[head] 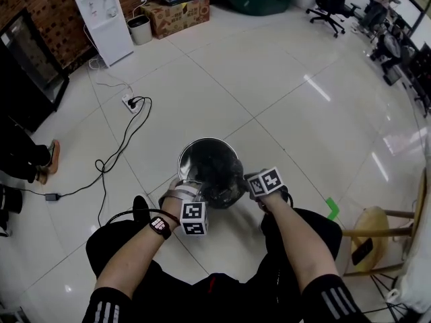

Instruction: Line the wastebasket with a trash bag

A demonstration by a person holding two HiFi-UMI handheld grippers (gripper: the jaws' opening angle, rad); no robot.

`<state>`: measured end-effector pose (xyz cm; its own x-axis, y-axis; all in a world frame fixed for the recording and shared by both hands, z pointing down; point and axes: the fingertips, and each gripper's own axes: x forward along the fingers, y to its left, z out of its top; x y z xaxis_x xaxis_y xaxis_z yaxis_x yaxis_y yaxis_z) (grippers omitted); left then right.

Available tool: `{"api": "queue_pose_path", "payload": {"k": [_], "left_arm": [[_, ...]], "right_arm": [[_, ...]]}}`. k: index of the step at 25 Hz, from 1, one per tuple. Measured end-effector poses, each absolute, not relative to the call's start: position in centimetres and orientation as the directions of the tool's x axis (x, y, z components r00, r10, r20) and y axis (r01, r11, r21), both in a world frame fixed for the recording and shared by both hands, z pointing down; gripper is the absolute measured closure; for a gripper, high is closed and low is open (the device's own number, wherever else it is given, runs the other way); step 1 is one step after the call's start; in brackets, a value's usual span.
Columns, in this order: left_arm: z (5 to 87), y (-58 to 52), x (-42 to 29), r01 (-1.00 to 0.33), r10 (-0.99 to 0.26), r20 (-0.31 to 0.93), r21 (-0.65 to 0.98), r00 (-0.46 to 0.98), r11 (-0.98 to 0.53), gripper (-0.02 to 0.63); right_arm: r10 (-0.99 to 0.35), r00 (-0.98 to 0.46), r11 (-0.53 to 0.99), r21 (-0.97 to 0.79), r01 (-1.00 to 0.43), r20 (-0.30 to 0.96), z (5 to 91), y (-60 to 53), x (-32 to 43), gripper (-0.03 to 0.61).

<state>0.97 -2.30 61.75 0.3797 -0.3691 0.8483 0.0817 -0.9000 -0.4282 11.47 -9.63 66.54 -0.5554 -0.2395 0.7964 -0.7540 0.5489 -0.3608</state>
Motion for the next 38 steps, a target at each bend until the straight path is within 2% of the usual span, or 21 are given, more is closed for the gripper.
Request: {"api": "queue_pose_path", "payload": {"k": [2, 6, 9, 14, 17, 21, 24, 29, 31, 33, 34, 35, 38], "left_arm": [[62.7, -1.4, 2.0, 0.132, -0.344, 0.859, -0.418, 0.380, -0.899, 0.405], [63.9, -0.5, 2.1, 0.180, -0.320, 0.875, -0.403, 0.363, -0.897, 0.566], [64.0, -0.2, 2.5, 0.190, -0.309, 0.875, -0.398, 0.372, -0.897, 0.606], [64.7, 1.0, 2.8, 0.233, -0.277, 0.887, -0.377, 0.370, -0.896, 0.612], [64.9, 2.0, 3.2, 0.265, -0.246, 0.894, -0.358, 0.374, -0.896, 0.612], [65.2, 3.7, 3.7, 0.288, -0.192, 0.905, -0.312, 0.379, -0.905, 0.612], [65.6, 4.4, 3.4, 0.298, -0.160, 0.916, -0.279, 0.368, -0.913, 0.612], [65.9, 5.4, 1.7, 0.303, -0.110, 0.934, -0.220, 0.341, -0.927, 0.612], [65.8, 5.5, 1.3, 0.299, -0.095, 0.937, -0.202, 0.336, -0.933, 0.612], [65.7, 5.3, 1.2, 0.293, -0.089, 0.938, -0.194, 0.335, -0.936, 0.612], [65.5, 5.2, 1.2, 0.287, -0.089, 0.937, -0.193, 0.337, -0.938, 0.612], [65.4, 5.1, 1.1, 0.279, -0.090, 0.936, -0.191, 0.340, -0.941, 0.612], [65.0, 4.8, 0.6, 0.252, -0.086, 0.936, -0.179, 0.341, -0.951, 0.612]], "right_arm": [[-0.230, -0.557, 0.556, -0.362, -0.748, 0.798, 66.1, -9.4, 11.6, 0.421], [-0.224, -0.556, 0.579, -0.350, -0.737, 0.800, 64.5, -9.5, 12.3, 0.410], [-0.239, -0.541, 0.604, -0.313, -0.733, 0.806, 62.6, -10.4, 13.6, 0.408], [-0.337, -0.514, 0.659, -0.192, -0.727, 0.789, 57.4, -13.6, 14.6, 0.408], [-0.368, -0.531, 0.707, -0.141, -0.693, 0.763, 54.8, -15.6, 12.4, 0.408], [-0.312, -0.482, 0.801, -0.046, -0.597, 0.818, 56.6, -16.4, 8.3, 0.408], [-0.280, -0.447, 0.810, -0.041, -0.585, 0.850, 59.2, -17.1, 6.4, 0.403], [-0.200, -0.290, 0.817, -0.004, -0.577, 0.936, 63.7, -16.0, 6.6, 0.397], [-0.206, -0.238, 0.821, 0.035, -0.569, 0.949, 64.8, -16.1, 7.4, 0.401], [-0.246, -0.236, 0.816, 0.070, -0.574, 0.940, 64.9, -16.8, 7.8, 0.439], [-0.264, -0.240, 0.805, 0.077, -0.588, 0.934, 64.8, -17.0, 8.2, 0.525], [-0.275, -0.247, 0.794, 0.074, -0.604, 0.929, 64.6, -17.0, 8.4, 0.572], [-0.322, -0.306, 0.768, 0.058, -0.638, 0.896, 63.2, -17.4, 8.5, 0.572]]}}
